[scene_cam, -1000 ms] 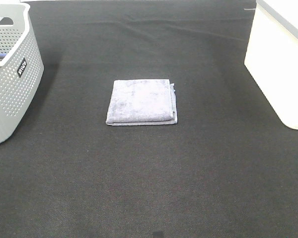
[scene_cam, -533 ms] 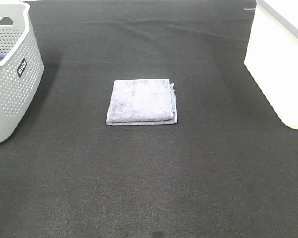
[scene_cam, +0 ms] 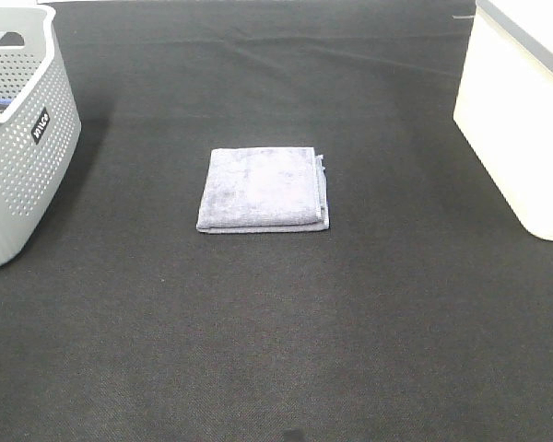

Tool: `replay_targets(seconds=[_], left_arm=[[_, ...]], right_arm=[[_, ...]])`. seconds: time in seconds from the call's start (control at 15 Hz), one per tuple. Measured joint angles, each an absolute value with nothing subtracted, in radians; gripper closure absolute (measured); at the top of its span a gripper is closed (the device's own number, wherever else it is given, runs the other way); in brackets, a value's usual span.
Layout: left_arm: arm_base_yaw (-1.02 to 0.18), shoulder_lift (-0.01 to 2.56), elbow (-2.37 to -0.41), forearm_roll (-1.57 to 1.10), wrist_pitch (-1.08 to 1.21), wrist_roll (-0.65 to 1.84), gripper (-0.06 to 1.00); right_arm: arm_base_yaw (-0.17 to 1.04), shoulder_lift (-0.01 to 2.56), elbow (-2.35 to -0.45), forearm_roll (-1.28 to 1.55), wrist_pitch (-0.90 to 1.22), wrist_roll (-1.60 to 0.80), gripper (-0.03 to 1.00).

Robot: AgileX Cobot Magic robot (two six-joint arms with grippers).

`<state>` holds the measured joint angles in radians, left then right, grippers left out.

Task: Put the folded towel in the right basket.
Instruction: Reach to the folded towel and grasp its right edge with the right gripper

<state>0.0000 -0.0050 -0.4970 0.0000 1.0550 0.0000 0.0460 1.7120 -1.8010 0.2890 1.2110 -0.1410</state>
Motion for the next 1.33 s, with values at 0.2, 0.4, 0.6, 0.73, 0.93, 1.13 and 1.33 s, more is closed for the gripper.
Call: replay_targets(seconds=[0.2,0.4,0.6,0.73,0.93,1.13,1.33], left_arm=[[0.0,-0.005,-0.497,0.0,1.055,0.0,-0.03],[0.0,-0.005,-0.497,0.0,1.055,0.0,-0.03],[0.0,-0.005,-0.497,0.0,1.055,0.0,-0.03],[0.0,-0.005,-0.497,0.0,1.055,0.0,-0.03],[0.0,-0.005,-0.497,0.0,1.055,0.0,-0.03],[0.0,-0.005,-0.497,0.0,1.055,0.0,-0.03],[0.0,-0.005,-0.497,0.0,1.055,0.0,-0.03]], right_arm=[[0.171,1.899,-1.894,0.303,1.213,-0.141,0.24],[0.235,2.049,-1.904,0.378,1.189,-0.146,0.24],[0.235,2.167,-1.909,0.49,1.164,-0.196,0.24],[0.235,2.254,-1.95,0.534,1.162,-0.221,0.24],[0.234,2.416,-2.096,0.561,1.203,-0.228,0.24],[0.234,2.52,-2.178,0.588,1.212,-0.229,0.24],[0.234,2.581,-2.19,0.64,1.215,-0.235,0.24]])
